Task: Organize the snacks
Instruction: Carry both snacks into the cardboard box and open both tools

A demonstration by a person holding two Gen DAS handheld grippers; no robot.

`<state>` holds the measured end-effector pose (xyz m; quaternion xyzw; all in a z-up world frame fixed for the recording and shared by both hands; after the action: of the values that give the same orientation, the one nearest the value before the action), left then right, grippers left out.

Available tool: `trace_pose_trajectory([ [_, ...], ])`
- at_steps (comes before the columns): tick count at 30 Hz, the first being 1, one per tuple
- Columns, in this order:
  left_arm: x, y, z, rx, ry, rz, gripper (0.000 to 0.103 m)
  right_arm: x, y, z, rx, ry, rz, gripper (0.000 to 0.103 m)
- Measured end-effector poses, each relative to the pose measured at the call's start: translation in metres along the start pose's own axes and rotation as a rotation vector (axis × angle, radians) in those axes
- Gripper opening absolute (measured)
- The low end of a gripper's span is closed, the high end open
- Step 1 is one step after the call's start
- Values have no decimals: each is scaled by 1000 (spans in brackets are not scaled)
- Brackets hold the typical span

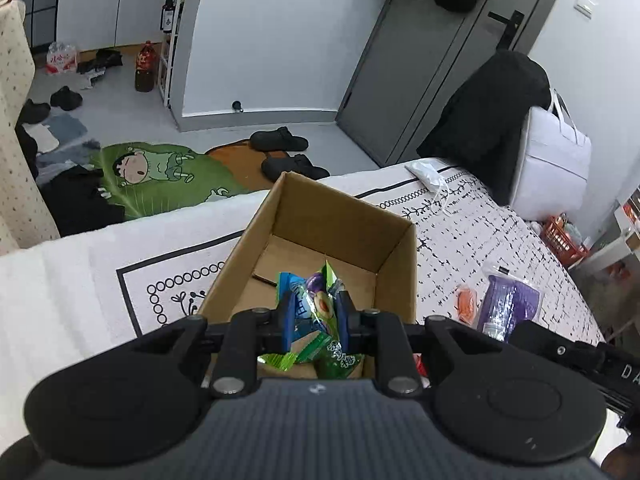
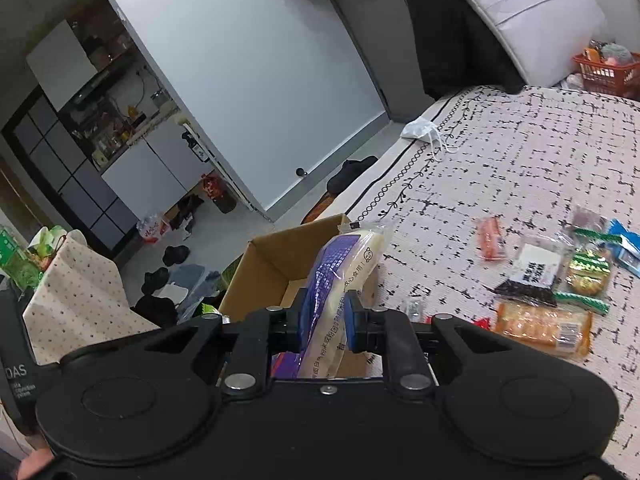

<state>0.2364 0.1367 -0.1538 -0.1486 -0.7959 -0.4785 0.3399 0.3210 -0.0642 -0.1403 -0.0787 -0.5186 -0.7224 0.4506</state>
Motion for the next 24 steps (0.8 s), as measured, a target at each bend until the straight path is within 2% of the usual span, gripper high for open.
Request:
trace_pose_trajectory([
  [11,-10,-1,16,52,-10,26,21,-29,-2,29,47,3,31,18],
  [17,-11,-2,27,119,-5,46,24,-39,-2,44,91,17,34,18],
  [19,-10,-1,27,115,-6,46,28,-39,0,48,96,29,25,18],
  [21,-9,-2,26,108,2,39,38,-39,1,51,116,32,16,19],
  [22,-8,-2,26,105,5,33,40,-37,1,52,131,33,16,23],
  [24,-6,-1,26,102,16,25,52,-33,4,51,139,32,7,25],
])
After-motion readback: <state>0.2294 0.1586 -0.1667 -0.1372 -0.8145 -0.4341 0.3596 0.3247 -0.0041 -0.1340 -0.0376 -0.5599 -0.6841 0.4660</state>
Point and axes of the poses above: each gripper's, at about its wrist camera, not at the fingertips, and x roughly against the way its jaws point, z to its left, y to its top, the point moved 8 cm from there along -x, roughly the way its jaws point, and after that the axes turned 1 degree about -z, right-handed, at the moved point
